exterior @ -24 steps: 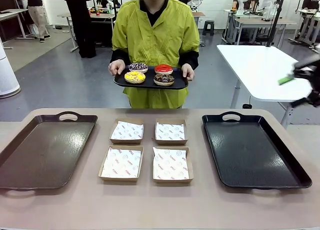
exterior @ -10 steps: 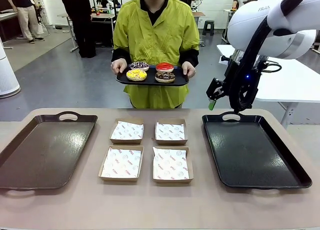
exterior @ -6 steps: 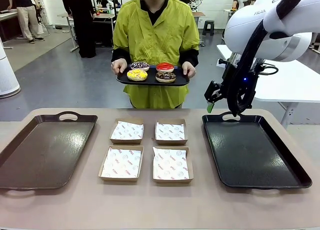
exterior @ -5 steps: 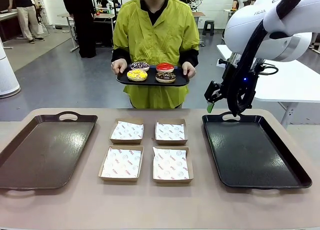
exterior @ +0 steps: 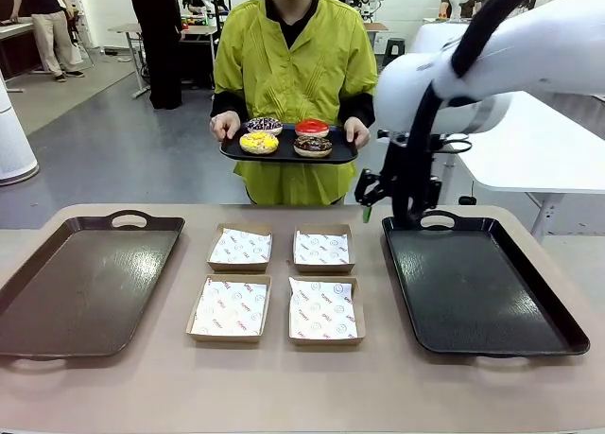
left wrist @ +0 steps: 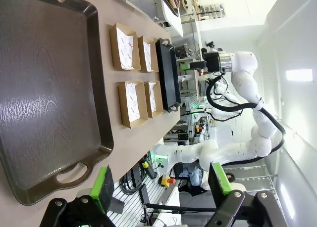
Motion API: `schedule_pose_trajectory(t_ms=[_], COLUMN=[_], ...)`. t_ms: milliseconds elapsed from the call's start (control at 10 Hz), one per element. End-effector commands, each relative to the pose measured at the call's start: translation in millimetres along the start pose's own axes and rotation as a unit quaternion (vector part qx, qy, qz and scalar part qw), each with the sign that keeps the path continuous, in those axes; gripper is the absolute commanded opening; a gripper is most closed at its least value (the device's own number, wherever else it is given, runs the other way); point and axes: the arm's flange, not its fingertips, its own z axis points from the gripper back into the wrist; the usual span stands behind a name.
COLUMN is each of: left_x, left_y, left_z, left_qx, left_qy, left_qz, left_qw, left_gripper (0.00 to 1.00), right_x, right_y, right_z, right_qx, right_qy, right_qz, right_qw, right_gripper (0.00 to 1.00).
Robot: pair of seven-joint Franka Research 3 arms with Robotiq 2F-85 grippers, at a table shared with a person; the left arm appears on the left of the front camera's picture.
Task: Individually package the donuts and arrange them on the tray.
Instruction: Pick up one Paper togo box.
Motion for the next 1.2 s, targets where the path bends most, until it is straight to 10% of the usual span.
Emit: schedule_pose_trajectory(t_ms=[0, 800, 900, 1000, 1100], left_x=[-1, -1, -1, -1, -1], left_y=[-1, -1, -1, -1, -1], left_z=[2, 2, 2, 2, 2], left_qx=[-0.003, -0.003, -0.003, -0.003, -0.003], left_qy=[-0.002, -0.002, -0.002, -0.002, -0.002], left_qz=[-0.002, -0.002, -0.002, -0.002, -0.002], left_qw=[1.000, 1.000, 1.000, 1.000, 1.000], left_gripper=[1.00, 1.00, 1.00, 1.00, 1.00], right_x=[30, 71, 72, 73, 73], right_y=[28, 48, 46, 43, 42], right_z=[-20, -102, -105, -106, -107], right_qx=[-0.032, -0.034, -0.027, -0.021, -0.021], right_qy=[-0.018, -0.017, -0.013, -0.007, -0.005], right_qz=[-0.020, -0.016, -0.010, -0.008, -0.007], right_qw=[0.999, 0.999, 1.000, 1.000, 1.000], right_gripper=[1.00, 1.00, 0.91, 0.48, 0.41])
